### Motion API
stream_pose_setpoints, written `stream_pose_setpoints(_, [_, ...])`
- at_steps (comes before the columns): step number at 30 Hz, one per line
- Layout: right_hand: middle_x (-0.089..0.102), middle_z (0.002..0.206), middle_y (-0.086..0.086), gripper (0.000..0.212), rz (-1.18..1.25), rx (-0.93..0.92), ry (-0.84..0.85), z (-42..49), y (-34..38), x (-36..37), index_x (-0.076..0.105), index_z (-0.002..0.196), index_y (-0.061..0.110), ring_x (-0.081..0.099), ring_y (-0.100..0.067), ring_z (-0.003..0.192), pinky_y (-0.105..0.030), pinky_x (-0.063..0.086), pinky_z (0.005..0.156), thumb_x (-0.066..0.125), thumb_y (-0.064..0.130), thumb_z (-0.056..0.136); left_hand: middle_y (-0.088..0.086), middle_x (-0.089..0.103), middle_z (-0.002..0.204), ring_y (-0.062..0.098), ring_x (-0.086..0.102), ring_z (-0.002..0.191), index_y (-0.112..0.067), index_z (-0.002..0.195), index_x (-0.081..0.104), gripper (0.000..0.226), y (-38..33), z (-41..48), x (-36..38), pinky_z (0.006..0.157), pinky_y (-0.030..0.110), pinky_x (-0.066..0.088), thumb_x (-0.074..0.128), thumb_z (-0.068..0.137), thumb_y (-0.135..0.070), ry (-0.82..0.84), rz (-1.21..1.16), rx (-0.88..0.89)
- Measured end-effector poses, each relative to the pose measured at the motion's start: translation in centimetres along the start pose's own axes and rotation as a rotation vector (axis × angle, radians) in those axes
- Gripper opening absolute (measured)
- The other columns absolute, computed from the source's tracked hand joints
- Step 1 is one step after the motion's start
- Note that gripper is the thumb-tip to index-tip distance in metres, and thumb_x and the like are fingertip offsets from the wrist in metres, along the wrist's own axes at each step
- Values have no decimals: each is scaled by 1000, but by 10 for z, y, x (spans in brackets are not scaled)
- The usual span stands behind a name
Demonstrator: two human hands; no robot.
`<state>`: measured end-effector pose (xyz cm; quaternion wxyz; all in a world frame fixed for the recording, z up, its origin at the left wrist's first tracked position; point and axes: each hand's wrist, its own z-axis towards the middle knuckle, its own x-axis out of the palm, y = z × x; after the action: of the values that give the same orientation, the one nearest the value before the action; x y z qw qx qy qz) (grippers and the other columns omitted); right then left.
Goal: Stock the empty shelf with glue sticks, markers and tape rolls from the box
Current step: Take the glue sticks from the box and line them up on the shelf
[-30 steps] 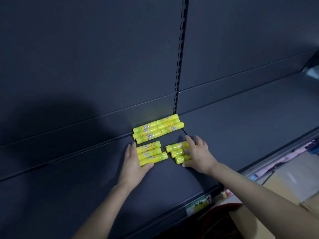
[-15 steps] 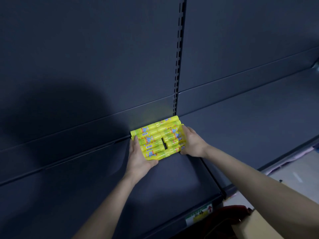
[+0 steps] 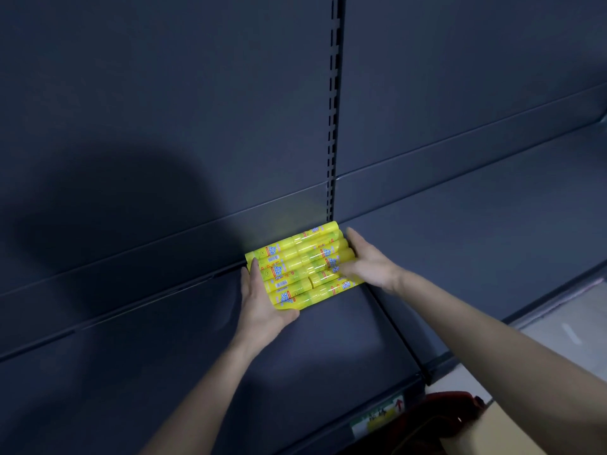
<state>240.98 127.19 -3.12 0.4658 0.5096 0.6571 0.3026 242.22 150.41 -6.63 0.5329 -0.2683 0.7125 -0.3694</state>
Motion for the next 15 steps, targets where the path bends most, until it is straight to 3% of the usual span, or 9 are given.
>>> stream_pose_setpoints(2, [46,127,7,82,101,41,-69,6,4,1,15,152,18,54,-15,106,-27,44,88,60,14,83,5,-2,158,8,15,143,-25,152,-1,127,-2,-1,1,109,19,21,86,60,-14,7,-30,-8])
stream_pose_setpoints(5, [56,125,-2,78,108,51,-110,17,7,8,25,149,20,61,-18,91,-35,51,83,57,25,78,0,-7,158,0,15,139,-20,152,0,127,-6,-1,4,99,6,13,88,61,-13,9,-32,-21])
stream_pose_setpoints(8, [55,129,-3,71,124,50,-136,22,6,13,20,151,24,59,-20,85,-35,51,79,54,16,90,0,-2,159,6,15,142,-18,152,3,127,-5,1,4,101,8,13,89,59,-15,-14,-2,-35])
stream_pose_setpoints(12, [54,123,-1,65,162,36,-149,25,4,13,25,150,21,60,-25,95,-36,51,84,52,10,93,-1,4,157,10,21,141,-16,152,6,128,-5,0,3,109,17,21,90,56,-18,-34,20,-37])
stream_pose_setpoints(15, [57,111,-6,63,192,44,-151,25,6,14,27,149,21,54,-21,86,-32,48,69,51,6,92,0,6,156,10,24,140,-17,152,6,129,-8,-1,2,112,21,24,90,55,-18,-29,20,-31])
